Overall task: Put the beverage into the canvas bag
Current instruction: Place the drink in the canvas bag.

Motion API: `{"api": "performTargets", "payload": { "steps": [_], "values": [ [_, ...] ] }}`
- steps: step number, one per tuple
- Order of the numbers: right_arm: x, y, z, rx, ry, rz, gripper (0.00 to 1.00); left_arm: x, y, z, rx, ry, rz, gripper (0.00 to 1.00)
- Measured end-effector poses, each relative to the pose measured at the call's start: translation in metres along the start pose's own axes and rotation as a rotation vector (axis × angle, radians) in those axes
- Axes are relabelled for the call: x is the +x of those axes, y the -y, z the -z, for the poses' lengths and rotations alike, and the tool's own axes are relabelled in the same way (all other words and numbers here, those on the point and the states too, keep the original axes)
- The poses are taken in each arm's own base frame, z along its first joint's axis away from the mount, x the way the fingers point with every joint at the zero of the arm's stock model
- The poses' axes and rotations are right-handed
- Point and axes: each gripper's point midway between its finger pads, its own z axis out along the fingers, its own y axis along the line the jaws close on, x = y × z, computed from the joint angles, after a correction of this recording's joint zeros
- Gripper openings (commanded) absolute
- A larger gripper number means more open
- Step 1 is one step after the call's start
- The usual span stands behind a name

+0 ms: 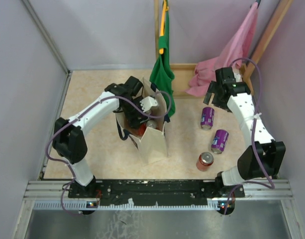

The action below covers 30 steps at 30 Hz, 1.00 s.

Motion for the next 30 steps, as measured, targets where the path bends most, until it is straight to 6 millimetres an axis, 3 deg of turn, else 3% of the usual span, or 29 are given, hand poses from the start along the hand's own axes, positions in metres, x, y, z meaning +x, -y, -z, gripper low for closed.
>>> {"api": "performTargets", "payload": {
  "steps": [8,13,18,23,26,30],
  "values": [
    [0.008,0.003,0.0,0.008,-0.017,-0.014,0.99,-0.008,-0.006,0.013,-0.037,0.02,0.001,0.91],
    [0.014,0.004,-0.001,0.015,-0.038,-0.025,0.99,-0.02,-0.022,0.029,-0.125,0.065,0.023,0.93],
    [0.018,0.001,-0.002,0.0,-0.051,-0.031,0.99,-0.04,-0.044,0.066,-0.259,0.198,0.061,0.94],
    [0.021,-0.005,-0.004,-0.037,-0.062,-0.025,0.97,-0.057,-0.08,0.118,-0.407,0.406,0.172,0.95],
    [0.019,-0.009,-0.003,-0.06,-0.056,-0.015,0.89,-0.053,-0.109,0.143,-0.464,0.512,0.298,0.95],
    [0.023,-0.007,-0.002,-0.057,-0.069,0.002,0.88,-0.035,-0.145,0.168,-0.503,0.626,0.502,0.94]
  ]
}}
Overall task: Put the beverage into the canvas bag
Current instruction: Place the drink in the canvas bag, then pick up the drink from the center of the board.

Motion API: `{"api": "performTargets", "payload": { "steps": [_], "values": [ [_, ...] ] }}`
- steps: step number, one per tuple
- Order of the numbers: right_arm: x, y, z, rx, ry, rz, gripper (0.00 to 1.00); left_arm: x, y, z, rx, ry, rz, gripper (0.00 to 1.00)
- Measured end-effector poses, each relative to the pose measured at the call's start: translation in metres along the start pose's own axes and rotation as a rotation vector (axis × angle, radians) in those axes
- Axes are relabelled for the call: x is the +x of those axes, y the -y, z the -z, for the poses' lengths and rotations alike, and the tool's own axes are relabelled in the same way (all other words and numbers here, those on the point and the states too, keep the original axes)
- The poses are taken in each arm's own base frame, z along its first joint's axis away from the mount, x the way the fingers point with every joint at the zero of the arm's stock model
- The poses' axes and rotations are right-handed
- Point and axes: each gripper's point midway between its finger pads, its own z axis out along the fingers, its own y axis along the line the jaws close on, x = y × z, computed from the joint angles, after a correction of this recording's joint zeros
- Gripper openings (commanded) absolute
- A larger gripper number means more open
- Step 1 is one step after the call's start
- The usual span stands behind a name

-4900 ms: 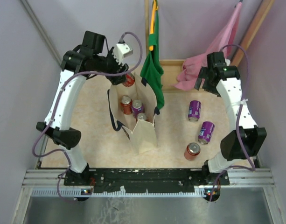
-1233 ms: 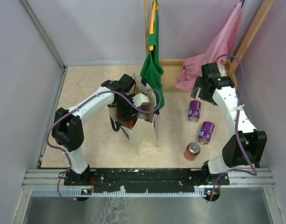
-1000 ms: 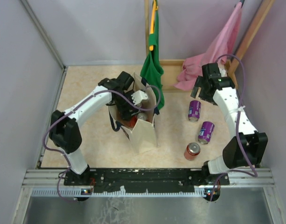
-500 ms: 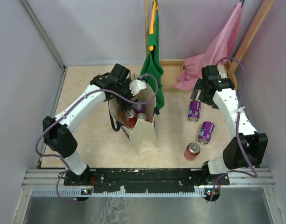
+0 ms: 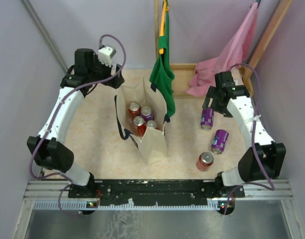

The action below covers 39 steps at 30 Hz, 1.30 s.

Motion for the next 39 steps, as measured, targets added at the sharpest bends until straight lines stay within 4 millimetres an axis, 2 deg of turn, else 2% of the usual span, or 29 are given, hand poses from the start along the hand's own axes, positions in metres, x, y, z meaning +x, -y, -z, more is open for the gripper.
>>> {"api": "performTargets", "payload": {
  "steps": [3,6,9,15,19,22,26,32,37,39],
  "values": [
    [0.012,0.008,0.0,0.023,-0.025,0.005,0.87,-0.002,-0.021,0.002,-0.021,0.031,0.128,0.94],
    [0.036,0.019,0.004,0.051,-0.079,0.004,0.86,-0.003,-0.029,0.003,-0.022,0.045,0.208,0.94],
    [0.064,0.022,0.016,0.065,-0.125,0.017,0.87,-0.006,-0.027,0.002,-0.008,0.065,0.243,0.94],
    [0.124,0.011,0.041,0.044,-0.207,0.059,0.87,0.006,-0.021,-0.004,0.013,0.045,0.287,0.94],
    [0.169,0.013,0.051,0.047,-0.272,0.052,0.88,0.006,-0.019,-0.004,0.028,0.045,0.29,0.94],
    [0.195,0.017,0.052,0.062,-0.312,0.033,0.89,0.006,-0.018,-0.003,0.041,0.047,0.278,0.94],
    [0.214,0.021,0.049,0.091,-0.342,0.01,0.89,0.008,-0.018,-0.002,0.055,0.045,0.265,0.94],
    [0.226,0.024,0.043,0.119,-0.361,-0.045,0.87,0.01,-0.022,0.0,0.065,0.043,0.264,0.94],
    [0.231,0.027,0.04,0.135,-0.367,-0.074,0.71,0.012,-0.023,0.001,0.071,0.041,0.264,0.94],
    [0.232,0.029,0.039,0.144,-0.369,-0.079,0.6,0.013,-0.023,0.001,0.074,0.042,0.262,0.94]
  ]
}}
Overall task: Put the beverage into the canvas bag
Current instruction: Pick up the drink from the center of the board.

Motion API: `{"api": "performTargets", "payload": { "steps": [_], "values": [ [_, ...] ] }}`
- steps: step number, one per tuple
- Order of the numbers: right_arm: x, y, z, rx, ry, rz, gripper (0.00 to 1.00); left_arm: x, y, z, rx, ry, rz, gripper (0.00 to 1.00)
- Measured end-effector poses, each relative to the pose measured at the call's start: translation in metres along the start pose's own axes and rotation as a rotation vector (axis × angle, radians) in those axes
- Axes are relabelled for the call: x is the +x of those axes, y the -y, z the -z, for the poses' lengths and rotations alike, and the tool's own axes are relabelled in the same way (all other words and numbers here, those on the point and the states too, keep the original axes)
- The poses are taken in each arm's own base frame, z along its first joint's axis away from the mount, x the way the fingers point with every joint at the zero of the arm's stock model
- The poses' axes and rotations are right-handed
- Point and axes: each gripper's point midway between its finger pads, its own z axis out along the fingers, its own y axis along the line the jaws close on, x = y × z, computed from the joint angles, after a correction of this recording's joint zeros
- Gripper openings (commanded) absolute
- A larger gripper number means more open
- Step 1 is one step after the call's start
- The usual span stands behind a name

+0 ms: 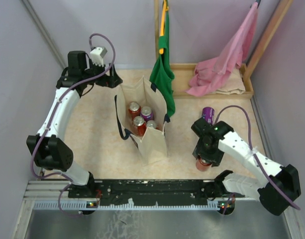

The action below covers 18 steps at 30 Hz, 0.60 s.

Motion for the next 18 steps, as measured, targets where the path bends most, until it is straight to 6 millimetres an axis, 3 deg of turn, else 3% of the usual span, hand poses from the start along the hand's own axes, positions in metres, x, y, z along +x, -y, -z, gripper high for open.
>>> {"api": "performTargets", "payload": {
  "steps": [3,7,12,18],
  "values": [
    [0.001,0.001,0.0,0.002,0.0,-0.011,0.31,0.0,0.0,0.0,0.004,0.0,-0.004,0.94],
    [0.001,0.001,0.0,-0.002,0.003,-0.018,0.02,0.0,-0.002,0.001,0.003,0.001,-0.008,0.94],
    [-0.012,-0.005,0.015,0.003,0.035,-0.006,0.0,0.0,-0.005,0.002,-0.002,0.003,-0.007,0.94],
    [-0.069,-0.055,0.09,-0.152,0.204,0.036,0.0,-0.002,-0.01,-0.004,-0.004,0.014,-0.008,0.94]
  ]
}}
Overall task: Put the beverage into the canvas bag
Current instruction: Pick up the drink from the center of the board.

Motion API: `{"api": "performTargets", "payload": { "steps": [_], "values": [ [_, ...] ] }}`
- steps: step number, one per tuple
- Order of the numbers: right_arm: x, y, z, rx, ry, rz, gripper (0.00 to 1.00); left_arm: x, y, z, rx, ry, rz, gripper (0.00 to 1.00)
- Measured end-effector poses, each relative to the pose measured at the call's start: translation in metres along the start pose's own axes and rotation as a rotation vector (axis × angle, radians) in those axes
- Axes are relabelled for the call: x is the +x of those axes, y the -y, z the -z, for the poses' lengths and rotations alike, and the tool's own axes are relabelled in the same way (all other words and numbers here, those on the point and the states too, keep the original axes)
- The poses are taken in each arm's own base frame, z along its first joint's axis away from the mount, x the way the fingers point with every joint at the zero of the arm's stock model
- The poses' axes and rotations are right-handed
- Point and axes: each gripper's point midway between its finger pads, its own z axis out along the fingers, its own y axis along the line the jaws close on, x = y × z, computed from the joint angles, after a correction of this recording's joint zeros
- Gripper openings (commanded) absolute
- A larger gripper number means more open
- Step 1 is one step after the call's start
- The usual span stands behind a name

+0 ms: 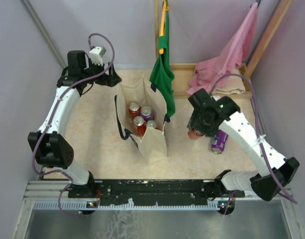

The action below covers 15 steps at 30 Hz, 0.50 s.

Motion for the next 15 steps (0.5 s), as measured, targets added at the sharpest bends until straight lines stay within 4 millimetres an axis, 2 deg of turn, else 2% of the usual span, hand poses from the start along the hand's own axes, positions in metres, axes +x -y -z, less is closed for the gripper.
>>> {"api": "performTargets", "payload": {
  "steps": [4,9,13,15],
  "values": [
    [-0.035,-0.03,0.032,-0.092,0.082,0.04,0.0,0.005,-0.009,-0.013,-0.001,-0.007,0.011,0.94],
    [-0.063,-0.05,0.068,-0.206,0.17,0.083,0.0,0.014,-0.022,-0.027,-0.008,-0.026,0.035,0.94],
    [-0.086,-0.072,0.103,-0.318,0.239,0.112,0.0,0.007,-0.034,-0.034,-0.018,-0.023,0.045,0.94],
    [-0.099,-0.089,0.12,-0.373,0.265,0.126,0.0,-0.001,-0.039,-0.033,-0.026,-0.009,0.048,0.94]
  ]
}}
